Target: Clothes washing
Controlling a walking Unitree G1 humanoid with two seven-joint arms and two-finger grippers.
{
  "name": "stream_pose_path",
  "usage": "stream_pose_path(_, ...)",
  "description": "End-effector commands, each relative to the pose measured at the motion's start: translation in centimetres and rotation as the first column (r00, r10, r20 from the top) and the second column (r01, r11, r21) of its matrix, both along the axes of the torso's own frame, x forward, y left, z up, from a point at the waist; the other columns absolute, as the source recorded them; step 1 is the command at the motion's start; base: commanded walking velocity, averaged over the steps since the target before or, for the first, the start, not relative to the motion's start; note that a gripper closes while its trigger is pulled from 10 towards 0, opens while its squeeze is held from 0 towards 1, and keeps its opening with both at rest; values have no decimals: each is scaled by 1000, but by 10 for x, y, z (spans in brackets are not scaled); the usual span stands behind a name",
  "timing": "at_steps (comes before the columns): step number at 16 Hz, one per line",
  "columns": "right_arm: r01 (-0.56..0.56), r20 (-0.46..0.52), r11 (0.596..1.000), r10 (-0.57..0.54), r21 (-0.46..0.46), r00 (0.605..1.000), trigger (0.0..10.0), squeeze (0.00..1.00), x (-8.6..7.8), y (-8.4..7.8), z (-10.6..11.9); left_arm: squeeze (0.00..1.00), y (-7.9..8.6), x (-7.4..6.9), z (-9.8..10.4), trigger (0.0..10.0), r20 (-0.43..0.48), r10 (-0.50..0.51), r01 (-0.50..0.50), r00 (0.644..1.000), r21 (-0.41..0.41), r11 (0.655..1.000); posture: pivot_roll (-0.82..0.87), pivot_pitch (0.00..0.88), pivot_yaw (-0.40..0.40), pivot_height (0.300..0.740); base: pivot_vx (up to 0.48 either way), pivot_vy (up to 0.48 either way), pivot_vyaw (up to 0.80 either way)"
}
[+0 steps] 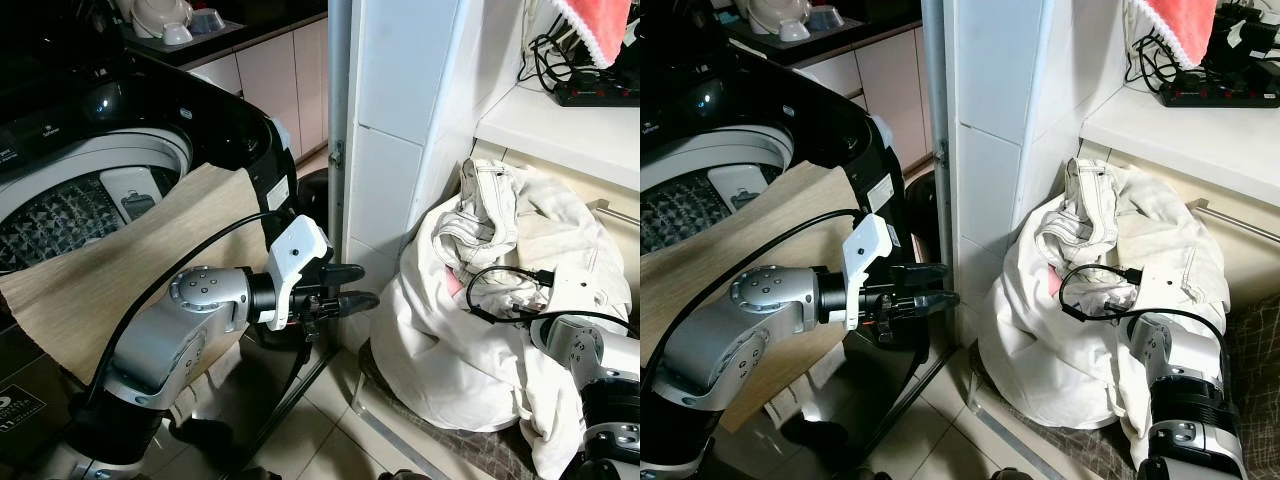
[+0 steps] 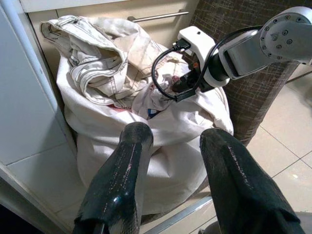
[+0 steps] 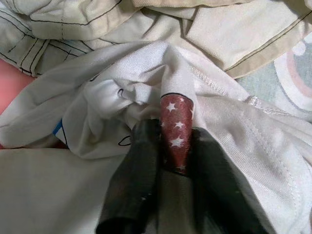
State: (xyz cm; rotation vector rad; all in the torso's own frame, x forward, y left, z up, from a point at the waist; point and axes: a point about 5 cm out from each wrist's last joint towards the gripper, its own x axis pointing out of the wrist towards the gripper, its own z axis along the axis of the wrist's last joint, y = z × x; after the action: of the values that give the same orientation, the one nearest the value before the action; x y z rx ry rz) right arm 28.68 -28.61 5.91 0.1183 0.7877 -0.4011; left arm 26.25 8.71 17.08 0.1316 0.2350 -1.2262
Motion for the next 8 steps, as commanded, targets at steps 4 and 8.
stream_pose_path(4,-40,231,998,31,37,973,0,0,14,0,34,0,-2,8,6,10000,48,39,-38,998,-24,999,-39,0,64,740,0,0,0)
stream_pose_path(8,-547,636,833,379,81,672,0,0,18,35,134,0,-4,28,31,10000,117,176,-151,978,-192,970,-59,0,74,740,0,0,0)
